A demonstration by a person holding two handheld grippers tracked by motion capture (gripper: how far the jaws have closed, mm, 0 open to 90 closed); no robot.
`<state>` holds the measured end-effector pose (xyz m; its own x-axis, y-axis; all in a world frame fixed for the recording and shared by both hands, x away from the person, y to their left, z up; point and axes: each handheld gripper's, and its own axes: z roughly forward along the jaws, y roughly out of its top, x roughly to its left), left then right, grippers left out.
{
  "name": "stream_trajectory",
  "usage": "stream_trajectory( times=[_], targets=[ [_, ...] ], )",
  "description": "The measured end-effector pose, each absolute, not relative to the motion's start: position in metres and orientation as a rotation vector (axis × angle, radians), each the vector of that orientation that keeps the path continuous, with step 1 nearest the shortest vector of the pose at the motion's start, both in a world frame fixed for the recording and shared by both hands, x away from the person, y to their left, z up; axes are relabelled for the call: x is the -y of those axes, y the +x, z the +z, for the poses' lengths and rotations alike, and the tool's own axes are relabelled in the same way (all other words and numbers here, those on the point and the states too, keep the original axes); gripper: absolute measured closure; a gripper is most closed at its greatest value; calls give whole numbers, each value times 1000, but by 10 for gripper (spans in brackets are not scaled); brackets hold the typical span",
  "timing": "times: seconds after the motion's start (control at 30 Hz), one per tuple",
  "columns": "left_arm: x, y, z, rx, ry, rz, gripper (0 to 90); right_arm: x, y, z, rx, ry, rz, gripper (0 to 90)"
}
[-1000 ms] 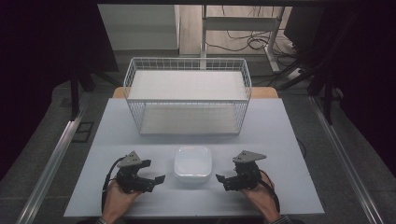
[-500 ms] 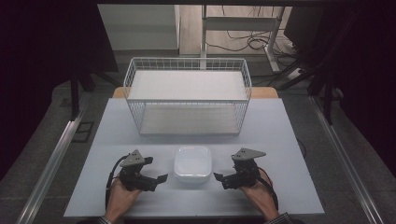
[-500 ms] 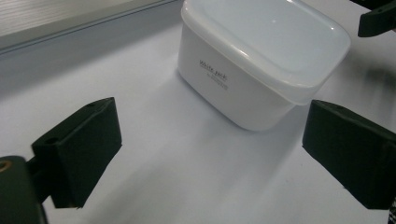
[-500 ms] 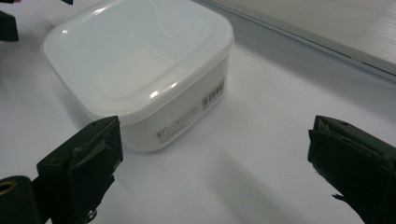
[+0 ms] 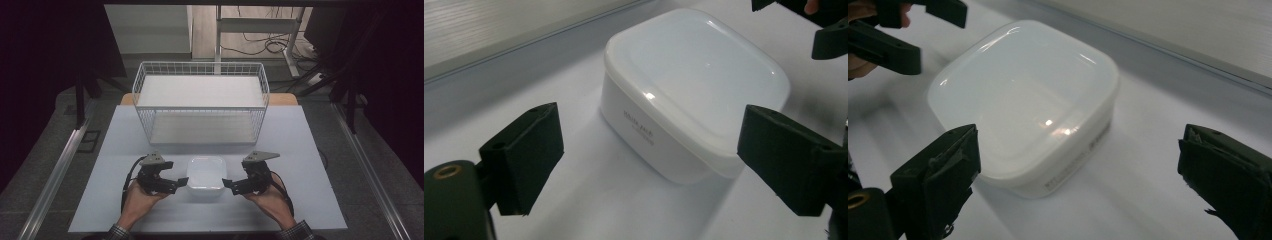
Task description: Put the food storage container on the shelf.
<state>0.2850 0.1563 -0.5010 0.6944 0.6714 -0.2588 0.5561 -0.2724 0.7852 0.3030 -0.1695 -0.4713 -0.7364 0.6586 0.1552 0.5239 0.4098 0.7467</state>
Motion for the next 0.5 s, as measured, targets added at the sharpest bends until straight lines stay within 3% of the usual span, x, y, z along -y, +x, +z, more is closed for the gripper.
stream_trajectory(
  times=[0.13,0.37,0.43,0.5],
  targets=[
    [-148,294,-500,-939,1979,125,176,152,311,-471,-2553,1041,1174,128],
    [-138,309,-508,-934,1983,45,182,139,322,-481,-2592,1075,1146,200],
    [-139,309,-510,-920,1965,-45,246,145,325,-485,-2636,1155,1222,285],
    [-139,306,-510,-930,1957,-77,296,149,325,-487,-2664,1208,1253,304]
  ],
)
